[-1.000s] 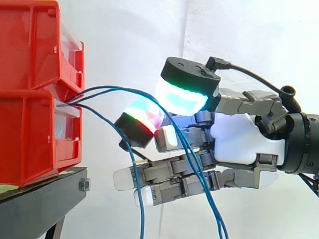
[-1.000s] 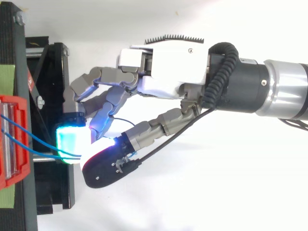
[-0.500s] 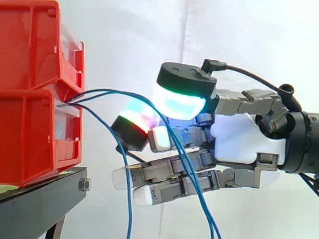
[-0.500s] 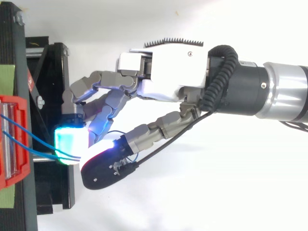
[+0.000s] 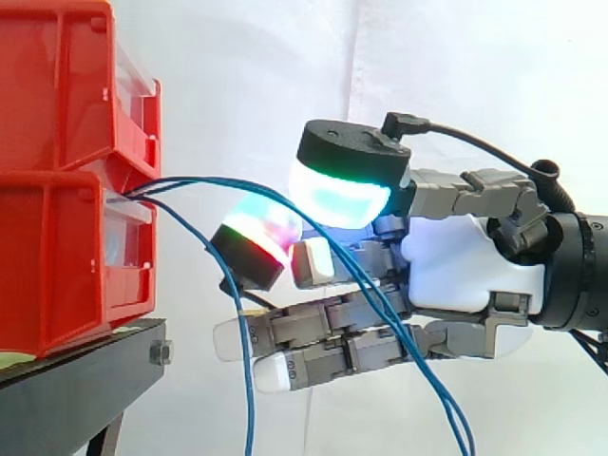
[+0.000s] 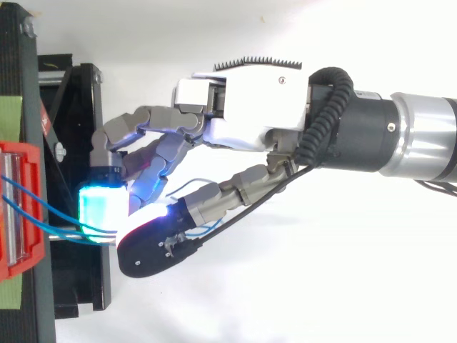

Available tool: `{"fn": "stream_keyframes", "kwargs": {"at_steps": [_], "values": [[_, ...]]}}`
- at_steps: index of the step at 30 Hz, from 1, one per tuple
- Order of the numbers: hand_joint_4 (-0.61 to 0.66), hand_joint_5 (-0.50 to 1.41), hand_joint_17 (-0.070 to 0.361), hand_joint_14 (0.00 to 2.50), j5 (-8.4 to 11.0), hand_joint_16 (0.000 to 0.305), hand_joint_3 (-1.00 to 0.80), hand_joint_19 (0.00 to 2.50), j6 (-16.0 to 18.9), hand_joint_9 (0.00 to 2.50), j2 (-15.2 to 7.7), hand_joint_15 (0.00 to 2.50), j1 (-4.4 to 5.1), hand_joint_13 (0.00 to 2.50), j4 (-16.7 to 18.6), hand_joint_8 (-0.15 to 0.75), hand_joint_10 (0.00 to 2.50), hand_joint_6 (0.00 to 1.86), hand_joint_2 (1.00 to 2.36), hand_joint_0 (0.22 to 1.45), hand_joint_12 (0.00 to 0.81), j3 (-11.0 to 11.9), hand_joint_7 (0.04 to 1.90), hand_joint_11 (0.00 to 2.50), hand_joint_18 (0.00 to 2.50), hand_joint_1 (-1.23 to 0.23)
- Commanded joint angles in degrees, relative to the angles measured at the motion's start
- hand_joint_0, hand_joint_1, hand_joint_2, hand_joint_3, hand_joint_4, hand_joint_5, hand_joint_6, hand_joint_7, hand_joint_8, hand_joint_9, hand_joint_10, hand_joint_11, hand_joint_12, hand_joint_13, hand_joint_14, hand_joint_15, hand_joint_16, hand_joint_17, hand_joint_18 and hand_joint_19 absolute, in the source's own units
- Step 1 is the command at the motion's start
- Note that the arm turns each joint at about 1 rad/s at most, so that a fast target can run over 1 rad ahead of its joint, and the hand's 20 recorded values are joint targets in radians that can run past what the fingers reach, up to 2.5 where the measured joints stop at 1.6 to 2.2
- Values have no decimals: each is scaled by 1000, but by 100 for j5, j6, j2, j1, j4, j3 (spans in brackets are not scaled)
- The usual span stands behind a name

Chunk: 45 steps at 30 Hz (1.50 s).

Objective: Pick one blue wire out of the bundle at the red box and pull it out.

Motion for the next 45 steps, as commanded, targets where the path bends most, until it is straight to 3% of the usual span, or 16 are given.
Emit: {"fn": "stream_keyframes", "kwargs": {"at_steps": [1, 7, 12, 16, 17, 19, 22, 38, 45], "values": [[322, -125, 146, 12, 0, 65, -57, 337, 0, 1053, -3, 335, 0, 584, 0, 271, 19, 726, 1001, 637, 420, 4, 1001, 648, 463, -798], [347, -31, 150, 13, 0, 67, -59, 342, 0, 1120, -3, 317, 0, 586, 0, 259, 16, 500, 1108, 622, 415, -5, 1414, 513, 445, -685], [351, -25, 149, 12, 0, 66, -44, 351, -9, 1170, -3, 316, 0, 594, 0, 250, 18, 501, 1129, 619, 413, 4, 1409, 519, 442, -647], [346, -14, 156, 12, 0, 69, -109, 348, -18, 1215, -3, 322, 9, 609, 9, 259, 18, 501, 1317, 556, 428, -5, 1447, 538, 457, -581], [343, -11, 159, 11, 0, 71, -131, 351, -18, 1233, -3, 317, 9, 616, 9, 264, 16, 500, 1319, 544, 436, -5, 1464, 540, 456, -564], [312, -7, 160, 12, 0, 71, -169, 346, -18, 1239, -3, 328, 9, 621, 9, 268, 17, 504, 1198, 551, 441, 4, 1496, 549, 456, -564], [268, -14, 161, 12, 0, 72, -198, 359, -18, 1265, -3, 334, 9, 629, 9, 278, 17, 548, 1003, 572, 443, 4, 1459, 579, 451, -570], [187, -50, 144, 13, 0, 64, -378, 391, -18, 1228, -3, 358, 18, 602, 18, 272, 23, 660, 1005, 520, 415, 4, 1264, 651, 398, -611], [153, -102, 129, 15, 0, 57, -389, 410, -18, 1165, -3, 374, 18, 573, 18, 252, 26, 770, 1006, 518, 382, 4, 1147, 718, 356, -744]]}}
